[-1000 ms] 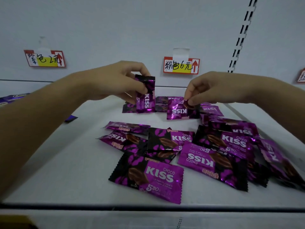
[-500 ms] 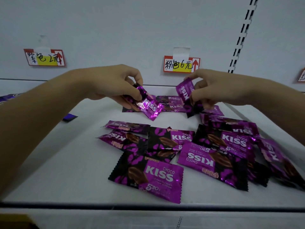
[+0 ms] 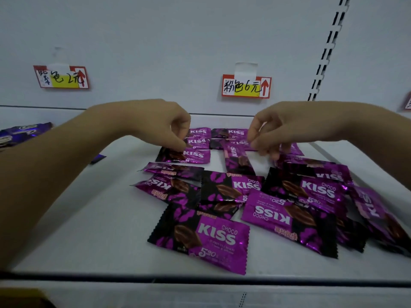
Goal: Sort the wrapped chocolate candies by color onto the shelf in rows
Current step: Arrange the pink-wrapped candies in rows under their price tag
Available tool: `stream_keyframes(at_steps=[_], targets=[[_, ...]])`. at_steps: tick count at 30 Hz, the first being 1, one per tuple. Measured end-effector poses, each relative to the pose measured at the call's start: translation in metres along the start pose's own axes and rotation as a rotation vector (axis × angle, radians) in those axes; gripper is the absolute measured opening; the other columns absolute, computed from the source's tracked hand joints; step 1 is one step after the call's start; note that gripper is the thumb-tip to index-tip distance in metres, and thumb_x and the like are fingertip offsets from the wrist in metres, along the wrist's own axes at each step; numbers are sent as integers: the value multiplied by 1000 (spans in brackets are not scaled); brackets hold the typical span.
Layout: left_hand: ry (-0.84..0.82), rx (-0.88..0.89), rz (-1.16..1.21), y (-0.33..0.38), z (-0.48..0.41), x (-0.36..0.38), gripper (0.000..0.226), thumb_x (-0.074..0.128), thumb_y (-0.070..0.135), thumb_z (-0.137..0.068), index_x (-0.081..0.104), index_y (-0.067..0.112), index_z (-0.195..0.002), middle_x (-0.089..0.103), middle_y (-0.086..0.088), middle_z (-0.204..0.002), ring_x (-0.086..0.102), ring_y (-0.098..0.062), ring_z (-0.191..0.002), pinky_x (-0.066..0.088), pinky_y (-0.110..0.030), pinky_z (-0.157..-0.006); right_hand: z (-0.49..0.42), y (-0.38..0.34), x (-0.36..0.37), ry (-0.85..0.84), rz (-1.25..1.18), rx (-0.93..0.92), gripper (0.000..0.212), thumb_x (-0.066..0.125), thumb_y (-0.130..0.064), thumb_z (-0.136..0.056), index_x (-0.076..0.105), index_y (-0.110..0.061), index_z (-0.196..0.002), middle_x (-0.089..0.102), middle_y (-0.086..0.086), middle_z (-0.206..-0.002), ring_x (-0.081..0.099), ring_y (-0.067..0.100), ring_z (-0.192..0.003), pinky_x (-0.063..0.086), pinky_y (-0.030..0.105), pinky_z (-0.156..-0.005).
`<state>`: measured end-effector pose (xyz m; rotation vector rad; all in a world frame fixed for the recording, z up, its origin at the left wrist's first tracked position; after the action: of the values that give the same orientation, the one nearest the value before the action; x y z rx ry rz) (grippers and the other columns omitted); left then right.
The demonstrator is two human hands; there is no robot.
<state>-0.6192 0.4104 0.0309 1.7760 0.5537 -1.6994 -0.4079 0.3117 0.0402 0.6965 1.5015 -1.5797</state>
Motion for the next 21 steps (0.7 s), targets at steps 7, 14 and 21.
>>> stream_keyframes(at_steps=[7,14,21], targets=[[-104,127,94,2,-4,8,15,65,34,-86,68,33,-101,63,12,-103,61,-6,-97,46,-18,-80,-5,-8,18,-38,445,-249,47,57,-18,-91,51,-55,-119,38,-3,-129,50,4,-77,41,8,-75],[-136,147,126,1,-6,8,17,63,31,-88,68,31,-104,60,16,-102,60,-7,-99,46,-13,-78,-10,-3,19,-23,489,-208,27,62,-50,-79,62,-36,-102,37,-13,-139,48,1,-102,38,23,-90],[-150,128,120,1,-3,7,18,65,39,-84,69,36,-101,63,14,-98,62,-7,-97,48,-23,-88,-16,-3,30,176,453,-195,31,63,-53,-79,64,-28,-97,43,-16,-89,43,-12,-72,32,4,-63]])
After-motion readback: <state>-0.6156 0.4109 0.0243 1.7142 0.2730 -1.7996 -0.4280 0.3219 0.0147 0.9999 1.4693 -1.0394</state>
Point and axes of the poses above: each hand's wrist, its own z-axis away from the middle knuckle, its own x-axis out of the palm, y = z × x, the point moved 2 cm from there along -z, towards the middle knuckle
